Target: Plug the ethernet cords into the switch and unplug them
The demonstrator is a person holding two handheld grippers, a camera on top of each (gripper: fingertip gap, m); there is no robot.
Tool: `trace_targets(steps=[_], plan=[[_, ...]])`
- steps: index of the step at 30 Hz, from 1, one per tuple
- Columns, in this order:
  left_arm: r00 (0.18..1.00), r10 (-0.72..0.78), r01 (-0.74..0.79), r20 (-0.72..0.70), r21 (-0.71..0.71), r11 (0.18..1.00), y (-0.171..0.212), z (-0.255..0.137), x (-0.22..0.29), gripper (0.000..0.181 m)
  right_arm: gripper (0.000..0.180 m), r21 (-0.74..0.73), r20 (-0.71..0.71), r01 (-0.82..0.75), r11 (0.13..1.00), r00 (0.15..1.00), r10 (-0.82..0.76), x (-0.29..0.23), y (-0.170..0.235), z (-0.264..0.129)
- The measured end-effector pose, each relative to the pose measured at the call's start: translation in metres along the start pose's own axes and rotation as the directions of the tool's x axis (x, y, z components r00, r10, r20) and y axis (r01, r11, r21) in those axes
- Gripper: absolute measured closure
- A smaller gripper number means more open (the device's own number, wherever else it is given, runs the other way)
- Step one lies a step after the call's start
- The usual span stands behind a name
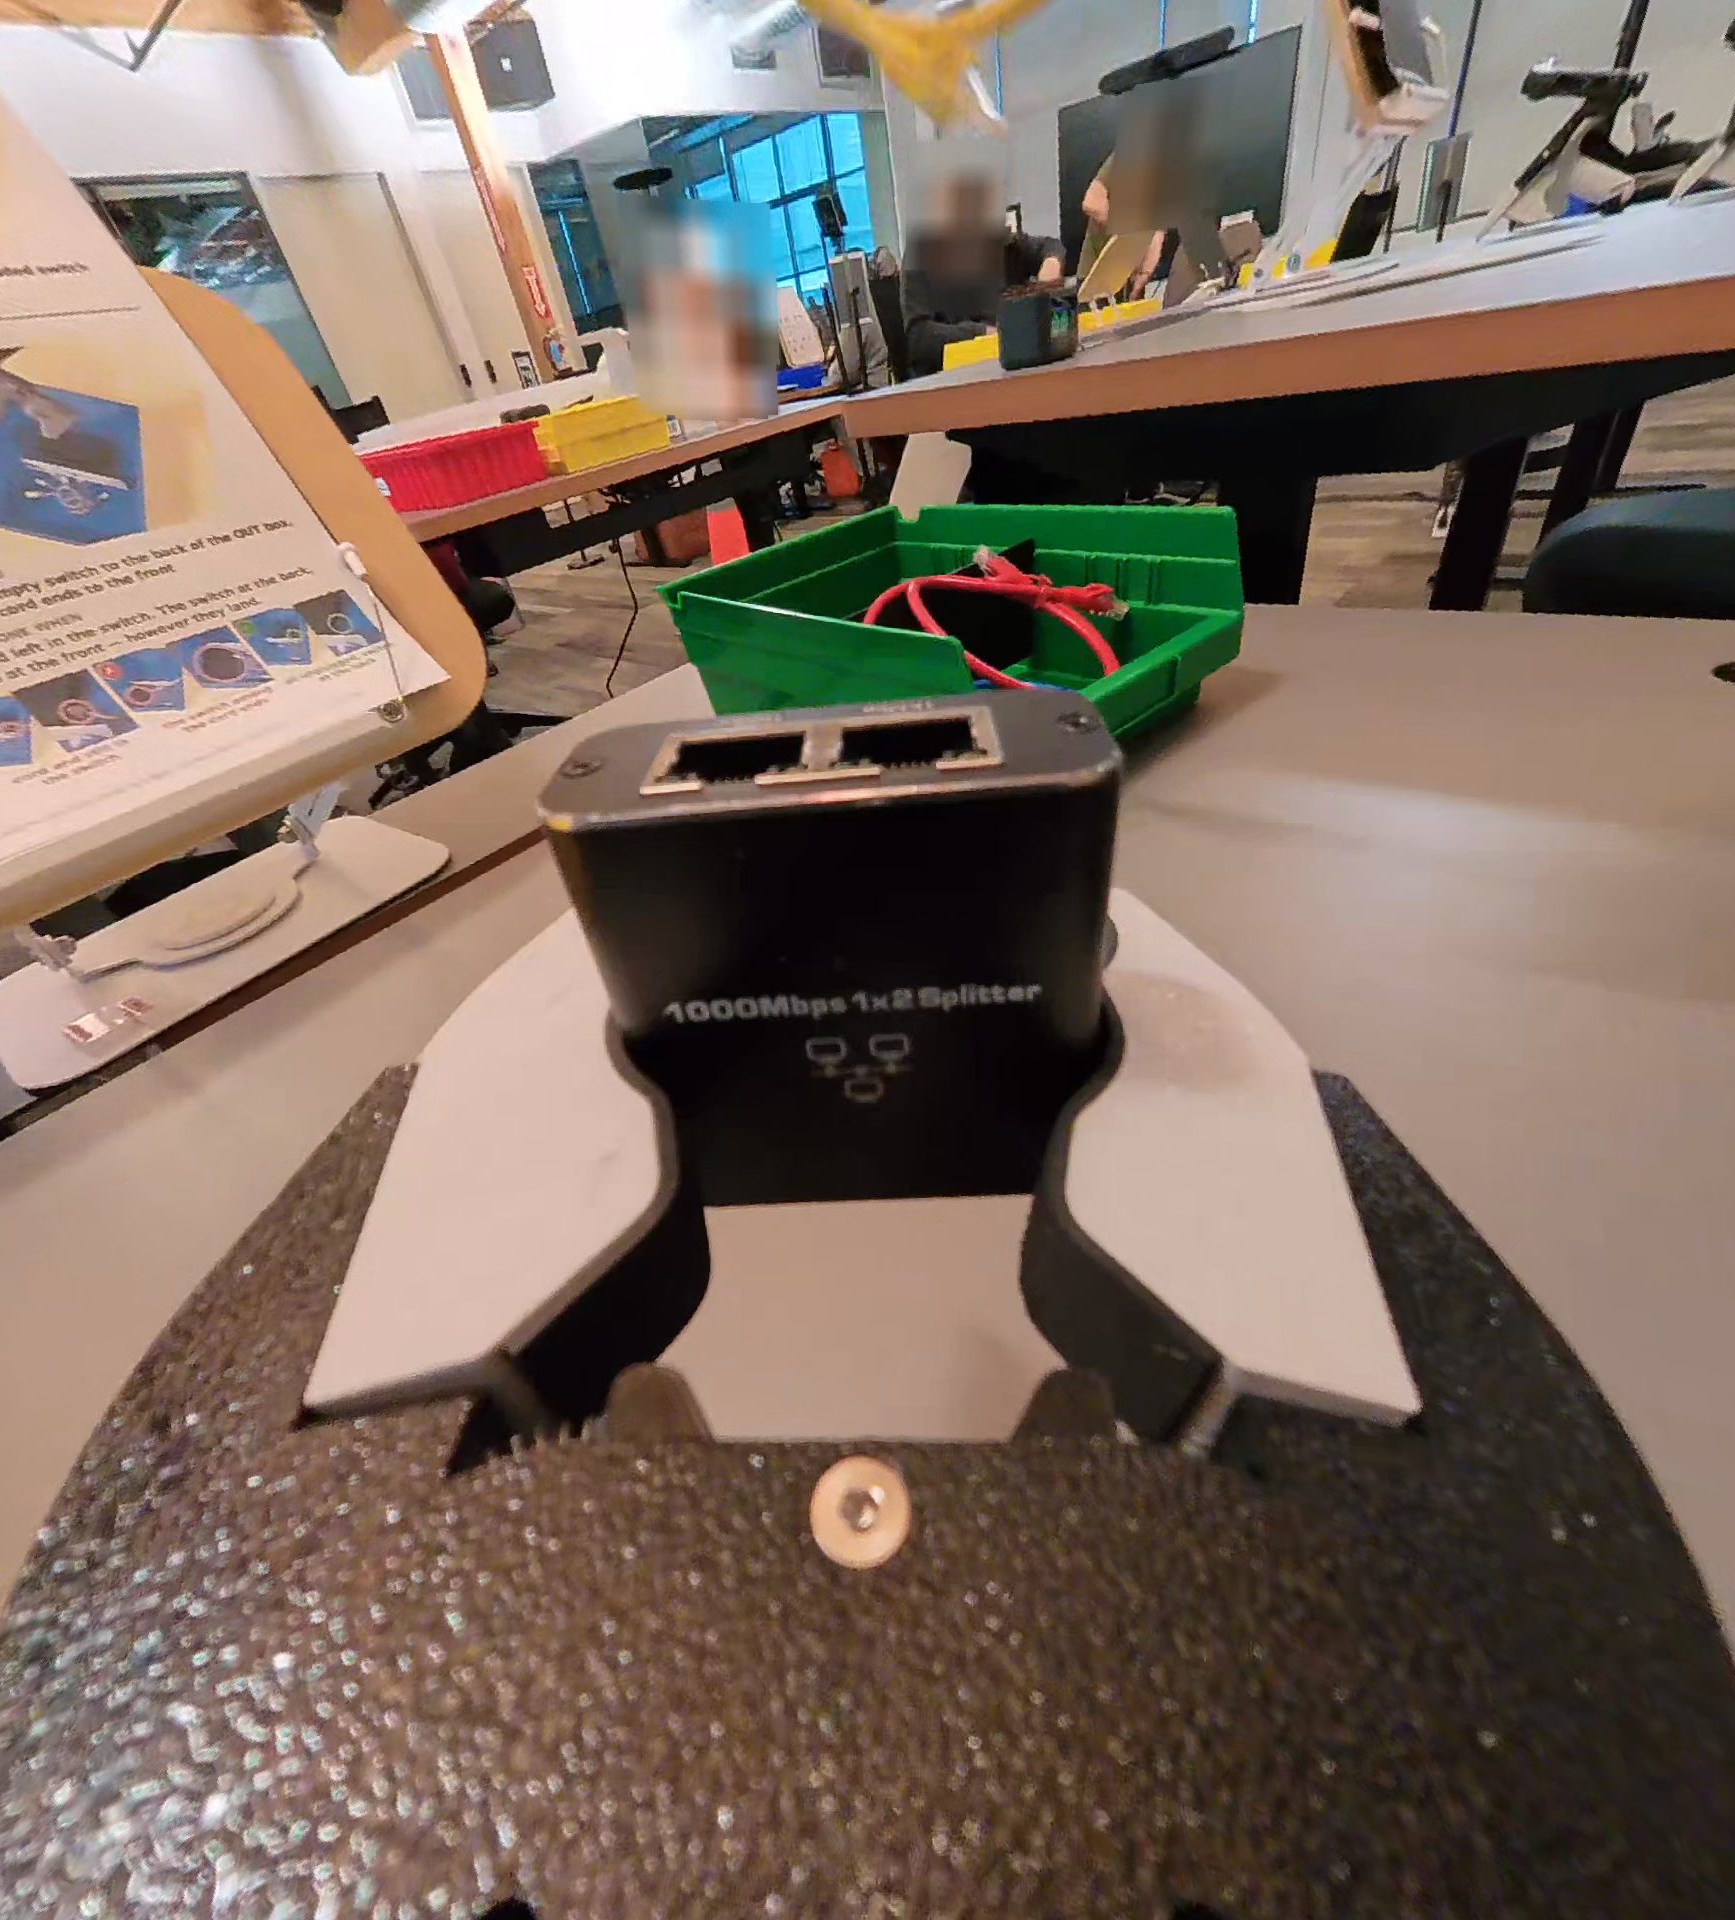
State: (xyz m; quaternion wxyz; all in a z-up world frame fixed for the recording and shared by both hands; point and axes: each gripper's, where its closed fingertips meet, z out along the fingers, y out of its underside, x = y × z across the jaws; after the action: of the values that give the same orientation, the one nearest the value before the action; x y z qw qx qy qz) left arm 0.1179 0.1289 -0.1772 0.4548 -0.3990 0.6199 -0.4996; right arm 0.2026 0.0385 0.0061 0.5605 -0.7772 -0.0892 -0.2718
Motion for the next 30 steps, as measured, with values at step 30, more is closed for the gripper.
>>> trace_targets(steps=[30], plan=[[0.997,-0.073,0.073,-0.029,-0.006,0.997,0.011,0.0,-0.009,0.105,0.131,-0.754,-0.247,-0.41,0.513,0.901,0.357,0.064,0.352,0.0]])
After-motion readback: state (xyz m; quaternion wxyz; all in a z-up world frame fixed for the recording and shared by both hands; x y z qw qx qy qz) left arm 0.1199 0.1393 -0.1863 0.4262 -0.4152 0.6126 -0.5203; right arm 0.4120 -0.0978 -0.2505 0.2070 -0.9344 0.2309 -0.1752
